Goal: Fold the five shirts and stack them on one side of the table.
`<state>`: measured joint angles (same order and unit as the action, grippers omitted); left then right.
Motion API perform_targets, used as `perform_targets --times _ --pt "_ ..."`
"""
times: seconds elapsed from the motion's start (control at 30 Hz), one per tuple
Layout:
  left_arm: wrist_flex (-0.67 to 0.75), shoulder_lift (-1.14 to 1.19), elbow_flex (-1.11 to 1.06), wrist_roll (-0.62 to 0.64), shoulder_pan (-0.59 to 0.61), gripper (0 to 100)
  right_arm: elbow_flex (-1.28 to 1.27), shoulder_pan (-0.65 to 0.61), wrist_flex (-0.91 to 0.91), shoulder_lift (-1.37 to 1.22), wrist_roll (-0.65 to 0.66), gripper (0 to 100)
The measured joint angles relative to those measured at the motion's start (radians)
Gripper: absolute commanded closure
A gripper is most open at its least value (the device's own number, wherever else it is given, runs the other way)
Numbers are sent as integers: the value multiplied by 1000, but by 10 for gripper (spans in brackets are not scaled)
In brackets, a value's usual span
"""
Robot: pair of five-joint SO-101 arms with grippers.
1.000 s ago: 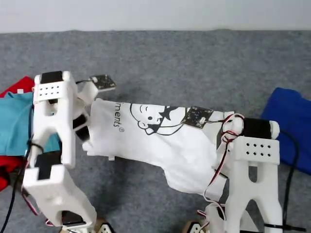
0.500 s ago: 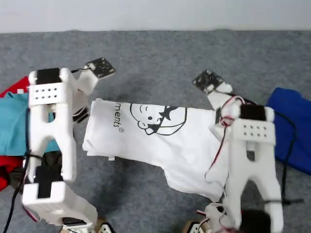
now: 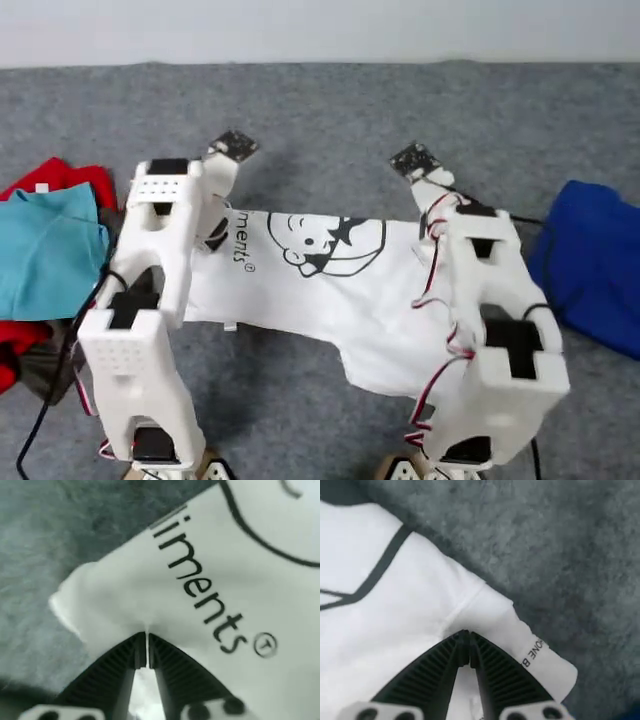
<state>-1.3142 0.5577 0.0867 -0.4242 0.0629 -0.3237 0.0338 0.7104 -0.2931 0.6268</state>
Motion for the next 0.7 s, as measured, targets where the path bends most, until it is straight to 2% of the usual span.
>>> perform_targets --times 0.13,0.3,0.5,0.6,0.7 --pt "-6 17 25 6 18 985 135 28 28 -94 0 990" --pt "-55 18 51 31 21 985 267 31 201 -107 0 990" --pt "-118 -83 69 37 21 985 308 -21 333 -81 -2 990" --pt "-86 -143 69 61 21 982 308 -32 336 -54 -2 990" --pt "-8 -157 69 144 21 981 308 -31 333 -52 -2 990"
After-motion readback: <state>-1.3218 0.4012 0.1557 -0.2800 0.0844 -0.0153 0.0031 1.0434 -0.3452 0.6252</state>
